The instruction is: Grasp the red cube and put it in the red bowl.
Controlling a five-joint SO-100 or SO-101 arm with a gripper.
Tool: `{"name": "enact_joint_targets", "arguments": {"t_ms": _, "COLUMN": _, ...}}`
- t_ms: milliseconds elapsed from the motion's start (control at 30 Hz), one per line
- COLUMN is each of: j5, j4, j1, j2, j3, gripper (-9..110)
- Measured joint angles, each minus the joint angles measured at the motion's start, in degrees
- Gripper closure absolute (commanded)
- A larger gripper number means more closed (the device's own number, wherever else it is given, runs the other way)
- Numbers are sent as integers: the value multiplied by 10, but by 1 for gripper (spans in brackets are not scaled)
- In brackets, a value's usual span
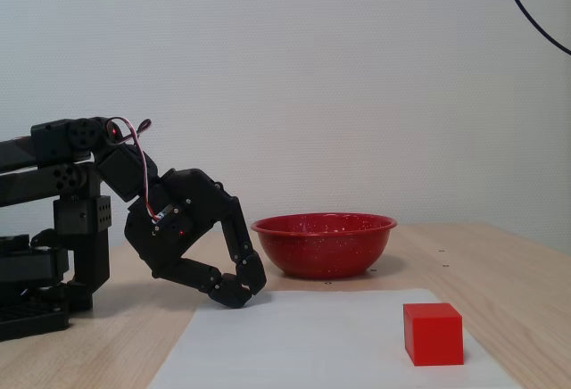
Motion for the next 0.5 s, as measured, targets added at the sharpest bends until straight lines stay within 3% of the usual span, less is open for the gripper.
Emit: {"name": "enact_joint_targets", "arguments": {"t_ms": 500, "j5": 46, "j4": -2, "j1": -11, "j2": -104, "j3": -68, "gripper": 101}}
